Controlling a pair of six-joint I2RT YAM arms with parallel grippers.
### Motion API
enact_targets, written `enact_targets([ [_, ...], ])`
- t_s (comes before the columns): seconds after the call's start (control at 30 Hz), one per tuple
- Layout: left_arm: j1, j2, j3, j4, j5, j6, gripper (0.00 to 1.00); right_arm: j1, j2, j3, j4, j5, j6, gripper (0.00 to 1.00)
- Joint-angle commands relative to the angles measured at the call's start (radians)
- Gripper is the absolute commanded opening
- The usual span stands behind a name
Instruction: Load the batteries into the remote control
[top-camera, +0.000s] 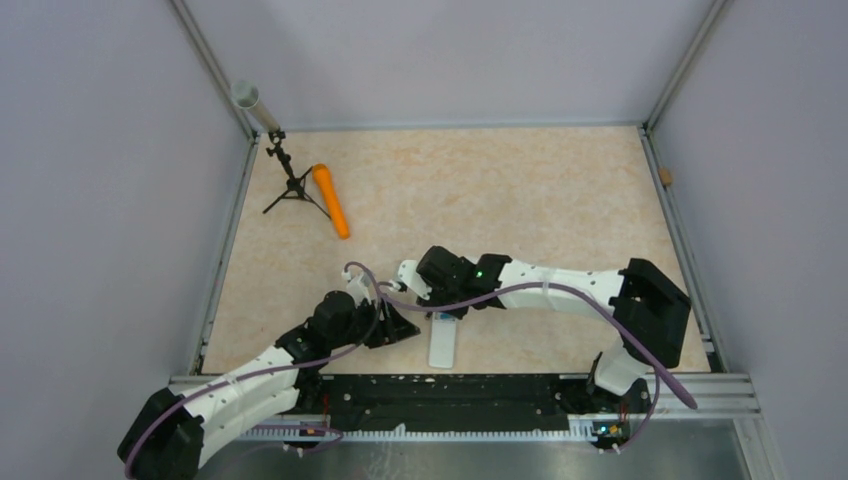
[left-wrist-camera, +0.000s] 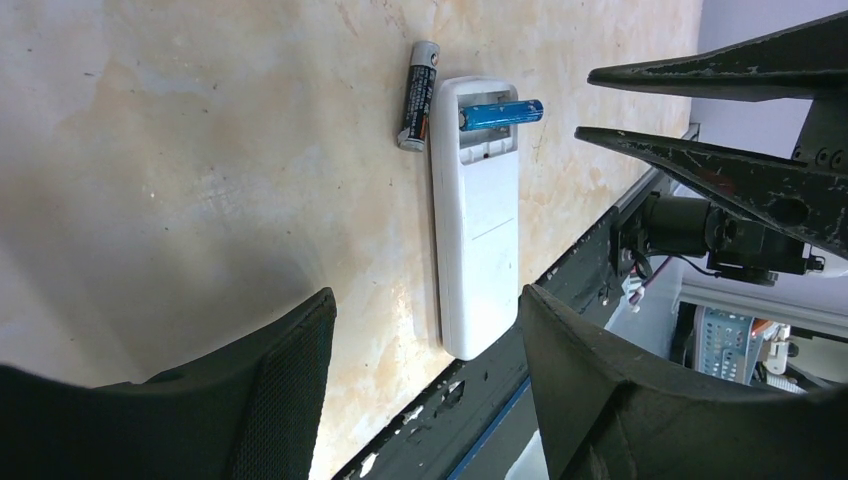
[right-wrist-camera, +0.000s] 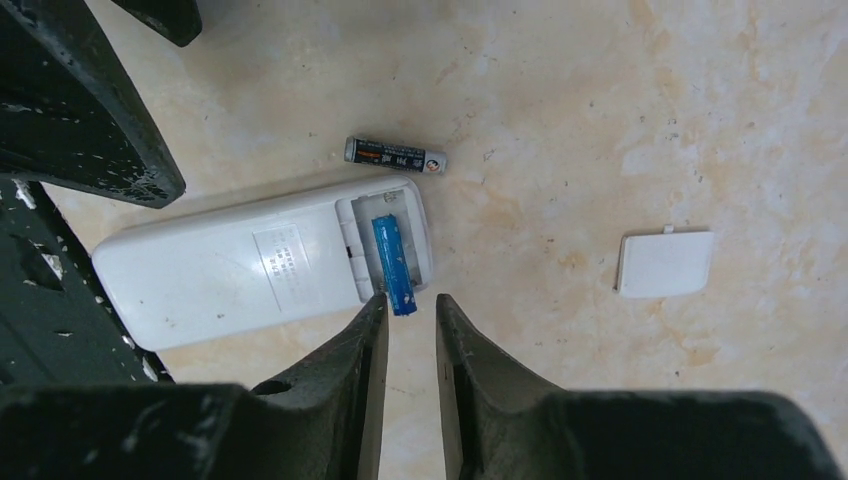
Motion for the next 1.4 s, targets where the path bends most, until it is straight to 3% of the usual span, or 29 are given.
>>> enact_targets([
  [0.0, 0.003, 0.010, -0.013, 0.061, 0.025, -0.014, 0.69, -0.012, -0.029, -0.031, 0.093, -0.011, 0.039, 0.24],
  [0.23, 0.003, 0.008, -0.009, 0.054, 0.029, -0.012, 0.69, -0.039, 0.006, -0.037, 0.137, -0.058, 0.026, 0.33],
  [0.33, 0.003, 0.006, -0.005, 0.043, 0.026, -0.008, 0.70, -0.049, 0.026, -0.037, 0.146, -0.082, 0.019, 0.43],
  [0.4, 0.003, 0.005, -0.004, 0.040, 0.025, -0.006, 0.71, -0.052, 0.037, -0.037, 0.149, -0.093, 0.016, 0.45],
  [1.37, 0.003, 0.044, 0.009, 0.055, 0.028, 0.011, 0.71, -0.074, 0.127, -0.023, 0.135, -0.103, 0.005, 0.44],
])
